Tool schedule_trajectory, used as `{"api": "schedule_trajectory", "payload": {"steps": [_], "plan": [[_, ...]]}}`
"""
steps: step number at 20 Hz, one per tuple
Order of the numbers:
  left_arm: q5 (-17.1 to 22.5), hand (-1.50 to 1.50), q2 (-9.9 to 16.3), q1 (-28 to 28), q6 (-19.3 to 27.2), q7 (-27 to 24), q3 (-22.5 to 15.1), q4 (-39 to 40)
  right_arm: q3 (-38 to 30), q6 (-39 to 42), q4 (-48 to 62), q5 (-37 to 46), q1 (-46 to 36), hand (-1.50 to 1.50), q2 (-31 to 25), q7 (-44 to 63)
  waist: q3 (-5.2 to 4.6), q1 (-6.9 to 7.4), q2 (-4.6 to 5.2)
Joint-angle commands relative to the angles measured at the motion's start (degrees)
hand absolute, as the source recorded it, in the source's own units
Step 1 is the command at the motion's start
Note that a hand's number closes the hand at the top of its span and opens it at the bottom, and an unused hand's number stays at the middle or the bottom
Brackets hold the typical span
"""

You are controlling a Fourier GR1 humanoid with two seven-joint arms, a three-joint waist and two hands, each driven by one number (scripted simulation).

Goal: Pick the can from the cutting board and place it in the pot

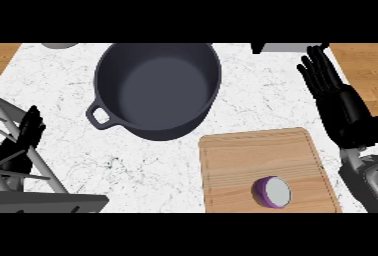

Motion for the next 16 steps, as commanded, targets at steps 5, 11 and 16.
{"api": "schedule_trajectory", "payload": {"steps": [5,11,16], "plan": [[-8.4,0.00,3.4,0.9,-0.2,-3.6,-4.2,-1.7,13.9,-5.2,-6.5,11.9,7.3,1.50,2.8,3.6,2.63,1.06,-0.88],[-6.5,0.00,3.7,1.3,-0.4,4.0,-4.3,-1.2,10.5,-30.2,-4.7,32.1,15.8,-1.50,1.5,-2.9,2.69,-2.75,-1.57],[-7.4,0.00,3.9,1.1,-1.3,4.1,-4.4,-1.5,18.6,-37.7,-15.8,45.9,27.8,-1.50,-1.4,0.5,2.48,-1.68,-1.19]]}}
